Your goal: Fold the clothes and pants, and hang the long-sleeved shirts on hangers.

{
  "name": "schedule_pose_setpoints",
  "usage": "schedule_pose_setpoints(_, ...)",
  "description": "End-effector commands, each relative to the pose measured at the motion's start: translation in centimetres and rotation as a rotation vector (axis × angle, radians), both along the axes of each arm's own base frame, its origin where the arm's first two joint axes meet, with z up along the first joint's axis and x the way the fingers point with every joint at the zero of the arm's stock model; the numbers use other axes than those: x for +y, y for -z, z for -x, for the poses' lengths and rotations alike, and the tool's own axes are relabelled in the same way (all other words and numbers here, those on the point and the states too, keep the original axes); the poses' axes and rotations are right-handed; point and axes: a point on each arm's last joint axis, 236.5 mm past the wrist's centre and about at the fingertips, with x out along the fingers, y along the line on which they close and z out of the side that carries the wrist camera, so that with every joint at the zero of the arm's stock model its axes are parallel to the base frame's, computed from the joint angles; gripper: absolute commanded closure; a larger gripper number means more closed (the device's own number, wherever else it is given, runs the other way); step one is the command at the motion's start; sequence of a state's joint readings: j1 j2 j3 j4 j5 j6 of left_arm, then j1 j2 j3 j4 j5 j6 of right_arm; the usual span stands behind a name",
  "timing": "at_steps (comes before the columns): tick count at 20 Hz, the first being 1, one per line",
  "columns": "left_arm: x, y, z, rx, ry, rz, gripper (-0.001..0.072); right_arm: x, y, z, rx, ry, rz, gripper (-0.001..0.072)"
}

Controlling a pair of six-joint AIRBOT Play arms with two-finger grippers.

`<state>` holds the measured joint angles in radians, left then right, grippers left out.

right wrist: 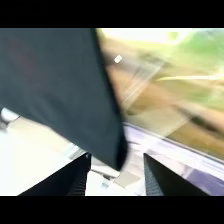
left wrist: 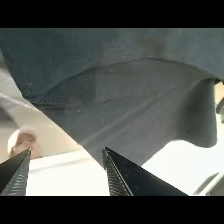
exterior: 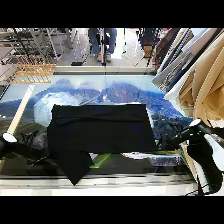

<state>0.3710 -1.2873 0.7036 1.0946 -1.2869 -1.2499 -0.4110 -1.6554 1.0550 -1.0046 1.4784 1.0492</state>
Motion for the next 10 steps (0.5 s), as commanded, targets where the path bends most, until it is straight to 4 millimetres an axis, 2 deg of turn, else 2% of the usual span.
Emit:
schedule_pose_setpoints(1, -1.4, 1.2, -1.0, -0.061, -0.055, 0.011, 0.0329, 2.3, 0.0, -0.7, -0.067, -0.016, -0.068, 0.0435)
schedule_pose_setpoints(3, -2.5, 1.5, -1.7, -0.093, -0.043, 0.004, 0.0496, 3.7, -1.3, -1.8, -0.101, 0.018, -0.142, 0.0579)
schedule_pose_setpoints(5, -3.2, 1.7, -2.1, -0.115, -0.016, -0.011, 0.0687, 4.5, -2.5, -1.6, -0.094, 0.012, -0.196, 0.0689)
schedule_pose_setpoints(8, -3.4, 1.3, -2.3, -0.138, 0.011, 0.004, 0.07, 4.9, -4.0, -1.1, -0.097, -0.01, -0.224, 0.069)
schedule_pose_setpoints(10, -4.2, -1.6, -2.9, -0.183, 0.013, 0.116, 0.07, 4.8, -5.4, -1.2, -0.138, -0.019, -0.211, 0.0691)
